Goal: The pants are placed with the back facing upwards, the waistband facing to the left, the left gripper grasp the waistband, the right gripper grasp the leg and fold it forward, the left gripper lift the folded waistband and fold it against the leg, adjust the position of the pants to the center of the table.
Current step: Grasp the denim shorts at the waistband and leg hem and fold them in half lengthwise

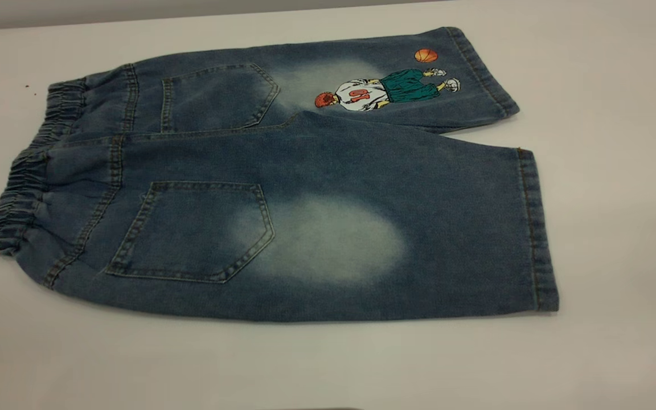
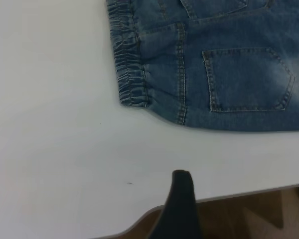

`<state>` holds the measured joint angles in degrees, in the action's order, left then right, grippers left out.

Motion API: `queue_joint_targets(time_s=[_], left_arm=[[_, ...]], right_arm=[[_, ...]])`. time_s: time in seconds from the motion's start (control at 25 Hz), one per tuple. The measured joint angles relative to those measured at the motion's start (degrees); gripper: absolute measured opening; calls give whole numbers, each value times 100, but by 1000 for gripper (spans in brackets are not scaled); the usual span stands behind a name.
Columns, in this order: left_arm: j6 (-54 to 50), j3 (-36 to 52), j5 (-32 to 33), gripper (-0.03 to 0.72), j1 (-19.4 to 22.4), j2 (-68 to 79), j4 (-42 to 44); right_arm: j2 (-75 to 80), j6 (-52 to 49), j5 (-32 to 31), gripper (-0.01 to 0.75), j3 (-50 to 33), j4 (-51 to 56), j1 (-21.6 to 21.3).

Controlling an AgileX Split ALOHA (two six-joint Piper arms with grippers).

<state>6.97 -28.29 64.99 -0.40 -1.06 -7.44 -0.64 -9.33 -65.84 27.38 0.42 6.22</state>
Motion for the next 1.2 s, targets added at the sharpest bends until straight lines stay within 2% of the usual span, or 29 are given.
queue_joint_targets(time_s=[0.92,1.04,1.2], left_arm=[[-106,0,-29,570,0,0,-367],[-551,-13,-210,570,0,166,-358],[-926,-31,-901,570,0,1384,-308]], right_arm=[[0,-43,124,549,0,0,0],[194,-56,211,549,118,0,0],[1190,-30,480,549,453,5,0]])
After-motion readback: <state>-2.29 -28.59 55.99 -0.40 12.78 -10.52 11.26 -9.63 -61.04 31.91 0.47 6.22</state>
